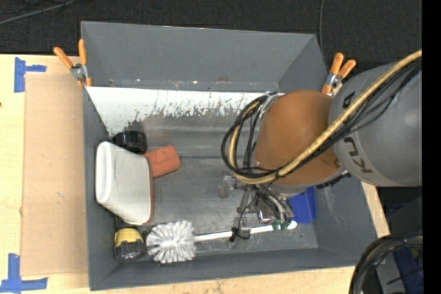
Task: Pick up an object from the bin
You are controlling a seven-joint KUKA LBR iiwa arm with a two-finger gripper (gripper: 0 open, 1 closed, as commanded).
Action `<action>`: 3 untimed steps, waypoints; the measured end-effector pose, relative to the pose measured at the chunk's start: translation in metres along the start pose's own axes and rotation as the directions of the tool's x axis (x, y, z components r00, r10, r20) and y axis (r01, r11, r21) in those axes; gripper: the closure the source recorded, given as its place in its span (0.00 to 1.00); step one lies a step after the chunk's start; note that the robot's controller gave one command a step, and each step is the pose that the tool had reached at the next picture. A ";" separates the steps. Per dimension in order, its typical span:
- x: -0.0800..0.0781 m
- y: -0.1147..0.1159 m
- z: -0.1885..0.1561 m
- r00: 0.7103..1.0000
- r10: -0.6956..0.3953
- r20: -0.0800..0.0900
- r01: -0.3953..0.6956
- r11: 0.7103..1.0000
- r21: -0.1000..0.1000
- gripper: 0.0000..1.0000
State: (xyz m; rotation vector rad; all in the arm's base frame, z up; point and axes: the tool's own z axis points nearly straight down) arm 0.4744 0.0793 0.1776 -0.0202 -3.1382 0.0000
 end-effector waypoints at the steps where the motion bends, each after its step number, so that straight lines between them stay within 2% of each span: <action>1: 0.000 0.000 0.000 1.000 0.000 0.000 0.000 1.000 0.000 0.00; 2: -0.002 0.001 0.005 1.000 0.010 0.003 -0.010 1.000 0.000 0.00; 3: -0.009 -0.006 0.022 0.998 0.071 0.000 -0.071 0.998 -0.001 0.00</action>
Offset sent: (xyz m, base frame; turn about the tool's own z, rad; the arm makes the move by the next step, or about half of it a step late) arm 0.0155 0.0100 -0.0745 0.2267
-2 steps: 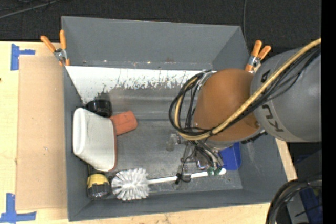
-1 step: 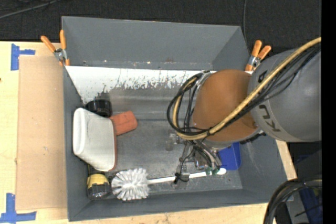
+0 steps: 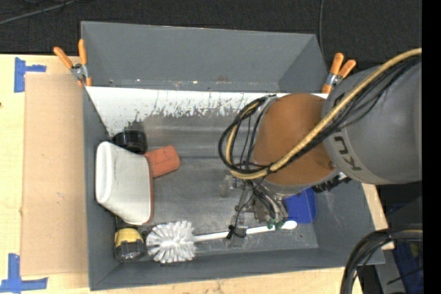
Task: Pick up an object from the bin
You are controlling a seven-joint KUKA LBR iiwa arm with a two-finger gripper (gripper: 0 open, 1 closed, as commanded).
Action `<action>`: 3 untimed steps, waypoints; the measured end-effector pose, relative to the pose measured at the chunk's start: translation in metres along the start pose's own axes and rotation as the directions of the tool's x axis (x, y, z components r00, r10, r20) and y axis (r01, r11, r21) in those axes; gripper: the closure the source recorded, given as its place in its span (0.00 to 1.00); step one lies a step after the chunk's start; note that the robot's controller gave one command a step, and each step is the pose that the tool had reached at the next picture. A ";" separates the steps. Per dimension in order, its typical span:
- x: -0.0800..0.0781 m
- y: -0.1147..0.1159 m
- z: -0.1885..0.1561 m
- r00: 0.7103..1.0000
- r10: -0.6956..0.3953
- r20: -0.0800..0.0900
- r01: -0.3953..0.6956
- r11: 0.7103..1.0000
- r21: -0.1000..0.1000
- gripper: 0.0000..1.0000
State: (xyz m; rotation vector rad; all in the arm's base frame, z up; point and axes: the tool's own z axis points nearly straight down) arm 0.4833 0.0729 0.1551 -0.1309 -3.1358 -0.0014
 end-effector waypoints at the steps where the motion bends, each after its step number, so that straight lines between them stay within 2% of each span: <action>1: -0.026 0.007 0.022 0.955 -0.297 0.001 0.297 0.955 0.000 0.00; 2: -0.020 -0.010 0.042 0.941 -0.338 -0.002 0.338 0.941 0.000 0.00; 3: -0.018 0.022 0.062 0.998 -0.064 -0.002 0.064 0.998 0.000 0.00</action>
Offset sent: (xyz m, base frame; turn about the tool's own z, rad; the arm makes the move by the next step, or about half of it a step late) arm 0.0059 -0.0375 -0.0753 0.1897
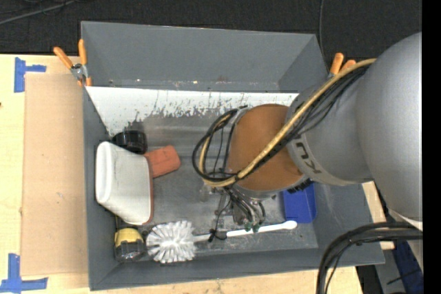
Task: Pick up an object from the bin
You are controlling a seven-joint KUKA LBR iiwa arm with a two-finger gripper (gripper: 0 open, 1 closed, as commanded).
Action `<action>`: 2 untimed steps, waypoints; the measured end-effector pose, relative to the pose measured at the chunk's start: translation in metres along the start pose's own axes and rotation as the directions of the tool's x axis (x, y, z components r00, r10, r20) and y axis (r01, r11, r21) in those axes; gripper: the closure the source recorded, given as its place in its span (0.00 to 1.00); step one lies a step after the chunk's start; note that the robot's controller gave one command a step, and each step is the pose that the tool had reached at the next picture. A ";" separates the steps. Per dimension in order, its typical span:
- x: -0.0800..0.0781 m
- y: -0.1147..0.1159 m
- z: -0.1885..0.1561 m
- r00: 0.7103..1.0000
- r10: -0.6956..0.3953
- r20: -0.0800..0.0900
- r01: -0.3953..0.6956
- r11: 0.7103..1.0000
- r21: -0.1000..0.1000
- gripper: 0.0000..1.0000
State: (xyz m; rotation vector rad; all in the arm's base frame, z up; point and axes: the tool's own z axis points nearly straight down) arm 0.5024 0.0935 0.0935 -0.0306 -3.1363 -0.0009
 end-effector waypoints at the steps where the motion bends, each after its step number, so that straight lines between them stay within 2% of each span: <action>1: 0.027 0.016 0.022 0.994 -0.113 0.012 0.113 0.994 0.001 0.00; 2: 0.016 0.015 0.023 0.999 -0.045 0.007 0.045 0.999 0.001 0.00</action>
Offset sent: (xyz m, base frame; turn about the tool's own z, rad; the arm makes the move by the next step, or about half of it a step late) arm -0.0030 0.0134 -0.0235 0.0010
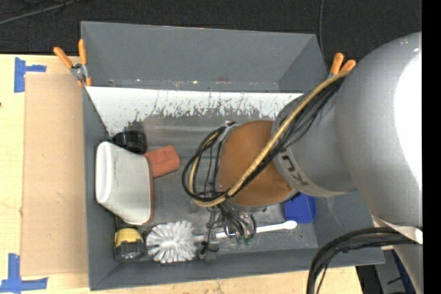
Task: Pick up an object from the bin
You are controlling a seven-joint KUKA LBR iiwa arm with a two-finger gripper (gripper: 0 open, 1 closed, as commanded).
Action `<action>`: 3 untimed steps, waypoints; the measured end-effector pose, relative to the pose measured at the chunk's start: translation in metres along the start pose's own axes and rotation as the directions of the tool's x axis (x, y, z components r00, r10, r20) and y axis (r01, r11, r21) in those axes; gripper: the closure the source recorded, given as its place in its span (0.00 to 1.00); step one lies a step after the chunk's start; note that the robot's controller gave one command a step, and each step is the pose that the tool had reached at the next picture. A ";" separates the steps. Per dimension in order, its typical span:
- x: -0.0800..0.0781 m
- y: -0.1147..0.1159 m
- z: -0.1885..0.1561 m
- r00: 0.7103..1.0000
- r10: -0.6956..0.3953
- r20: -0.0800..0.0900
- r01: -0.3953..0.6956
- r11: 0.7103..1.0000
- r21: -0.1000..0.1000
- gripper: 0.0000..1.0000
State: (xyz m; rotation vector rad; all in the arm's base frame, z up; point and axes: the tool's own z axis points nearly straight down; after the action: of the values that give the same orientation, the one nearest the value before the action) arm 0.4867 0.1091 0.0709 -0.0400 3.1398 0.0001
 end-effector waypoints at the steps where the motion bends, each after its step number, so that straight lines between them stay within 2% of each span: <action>1: -0.003 0.001 0.002 1.000 0.005 -0.002 -0.005 1.000 0.000 0.00; 2: -0.004 0.007 -0.007 1.000 0.012 -0.005 -0.012 1.000 0.000 0.00; 3: 0.002 0.007 -0.005 1.000 0.005 -0.004 -0.005 1.000 0.001 0.00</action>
Offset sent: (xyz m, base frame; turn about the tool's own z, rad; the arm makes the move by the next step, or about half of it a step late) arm 0.0051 0.0092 0.0095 0.0144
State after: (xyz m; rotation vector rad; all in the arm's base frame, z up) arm 0.4847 0.1164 0.0755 -0.0318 3.1442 -0.0009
